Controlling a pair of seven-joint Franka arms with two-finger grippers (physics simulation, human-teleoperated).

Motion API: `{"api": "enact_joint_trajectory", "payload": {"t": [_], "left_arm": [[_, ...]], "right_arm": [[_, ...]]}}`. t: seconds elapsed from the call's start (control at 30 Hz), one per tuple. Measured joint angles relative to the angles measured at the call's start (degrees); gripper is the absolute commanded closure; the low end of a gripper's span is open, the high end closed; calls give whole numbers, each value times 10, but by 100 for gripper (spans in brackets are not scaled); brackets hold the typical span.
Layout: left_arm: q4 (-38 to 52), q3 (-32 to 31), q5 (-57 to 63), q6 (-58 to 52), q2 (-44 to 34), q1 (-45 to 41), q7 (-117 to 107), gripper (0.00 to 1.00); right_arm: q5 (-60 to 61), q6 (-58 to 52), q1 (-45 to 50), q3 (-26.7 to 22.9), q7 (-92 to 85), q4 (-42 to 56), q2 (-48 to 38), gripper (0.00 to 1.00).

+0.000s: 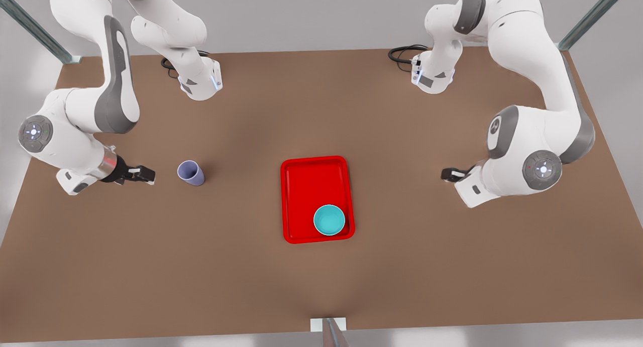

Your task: Place the bowl on the tray with the left arm and the cup on the tray with the right arm

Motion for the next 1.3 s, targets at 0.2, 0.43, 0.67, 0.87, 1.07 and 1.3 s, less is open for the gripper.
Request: {"api": "enact_joint_trajectory", "payload": {"t": [0.2,0.43,0.67,0.87,1.07,1.3], "left_arm": [[-104,0,38,42,-79,-1,-7,0],[-104,-5,43,29,-80,-1,-5,0],[-104,-5,43,20,-81,-1,-3,0],[-104,-5,43,19,-79,-1,-4,0],[-103,-5,43,19,-79,-1,-5,0],[-102,-6,43,21,-76,-3,-2,0]], "right_arm": [[0,105,-35,-9,-25,-105,3,0],[-2,132,-28,-10,-26,-109,54,0],[-3,166,-40,-10,-39,-144,70,0],[-4,232,-33,-8,-40,-250,4,0],[-4,240,-33,-4,-40,-296,-23,0],[-1,228,-18,4,-39,-313,-26,0]]}}
